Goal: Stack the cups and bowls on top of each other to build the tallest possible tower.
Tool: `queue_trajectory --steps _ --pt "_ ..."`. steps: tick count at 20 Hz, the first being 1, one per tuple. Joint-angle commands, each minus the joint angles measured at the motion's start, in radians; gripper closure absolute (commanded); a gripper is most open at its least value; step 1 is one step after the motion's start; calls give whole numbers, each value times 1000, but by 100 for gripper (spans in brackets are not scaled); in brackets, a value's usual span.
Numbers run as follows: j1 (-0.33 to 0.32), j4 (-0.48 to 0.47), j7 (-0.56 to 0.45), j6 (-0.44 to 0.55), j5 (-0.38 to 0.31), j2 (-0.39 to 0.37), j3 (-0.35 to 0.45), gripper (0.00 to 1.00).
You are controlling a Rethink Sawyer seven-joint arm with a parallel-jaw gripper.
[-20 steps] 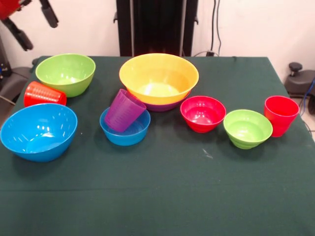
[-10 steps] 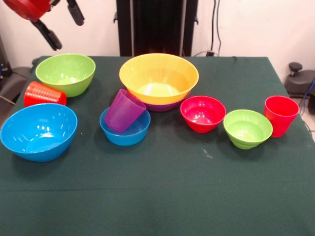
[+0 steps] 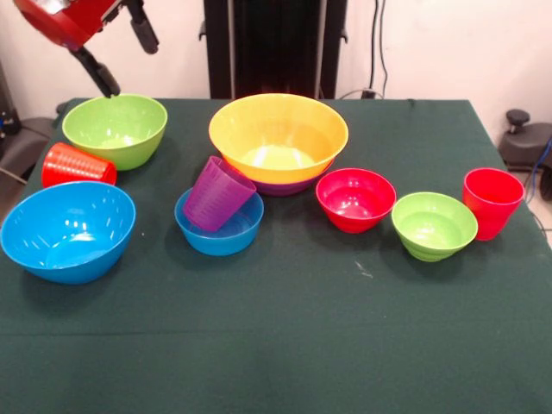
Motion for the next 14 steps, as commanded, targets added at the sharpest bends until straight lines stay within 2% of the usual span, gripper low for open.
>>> queue_trajectory --steps 1,4,6,11,14 --pt "11 100 193 -135 12 41 -130 0" --pt "29 84 196 -90 27 46 -153 0" --pt "25 86 195 -129 52 47 -151 0" --pt "39 73 188 -146 79 43 -173 0" --pt "47 69 175 -124 96 44 -181 0"
